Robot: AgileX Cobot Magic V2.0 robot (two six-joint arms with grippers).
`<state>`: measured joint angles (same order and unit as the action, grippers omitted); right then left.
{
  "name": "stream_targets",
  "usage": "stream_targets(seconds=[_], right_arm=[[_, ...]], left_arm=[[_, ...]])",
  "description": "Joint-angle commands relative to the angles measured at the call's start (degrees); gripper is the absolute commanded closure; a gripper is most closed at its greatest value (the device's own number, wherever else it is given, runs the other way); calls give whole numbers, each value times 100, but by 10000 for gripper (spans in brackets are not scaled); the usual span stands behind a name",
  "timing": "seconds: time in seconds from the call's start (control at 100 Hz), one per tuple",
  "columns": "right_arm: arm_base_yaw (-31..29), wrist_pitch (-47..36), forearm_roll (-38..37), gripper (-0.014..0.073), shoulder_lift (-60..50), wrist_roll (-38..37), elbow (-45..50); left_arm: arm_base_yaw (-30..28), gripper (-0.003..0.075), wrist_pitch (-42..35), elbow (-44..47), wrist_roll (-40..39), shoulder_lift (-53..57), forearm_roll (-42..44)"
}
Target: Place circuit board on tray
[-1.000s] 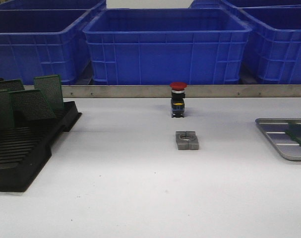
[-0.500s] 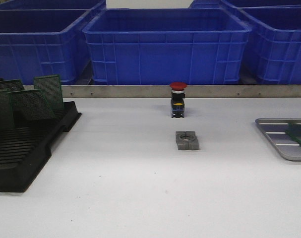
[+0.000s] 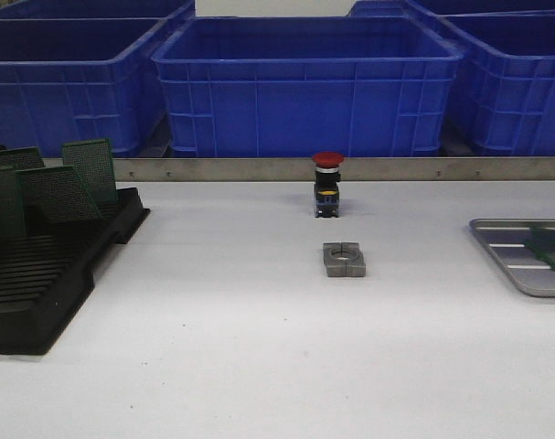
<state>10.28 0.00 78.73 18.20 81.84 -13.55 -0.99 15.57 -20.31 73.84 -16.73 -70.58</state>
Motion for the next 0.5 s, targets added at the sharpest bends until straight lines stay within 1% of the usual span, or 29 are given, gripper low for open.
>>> stream_targets(seconds=[0.0, 0.14, 0.49], right_arm=[[-7, -114, 79, 706, -463, 7, 63], [-7, 0, 226, 706, -882, 7, 216], [-7, 746, 271, 706, -907, 7, 244]], left_arm=[[-5, 741, -145, 72, -62, 295, -169], [-5, 741, -118, 238, -62, 591, -169], [-5, 741, -118, 249, -62, 616, -169]])
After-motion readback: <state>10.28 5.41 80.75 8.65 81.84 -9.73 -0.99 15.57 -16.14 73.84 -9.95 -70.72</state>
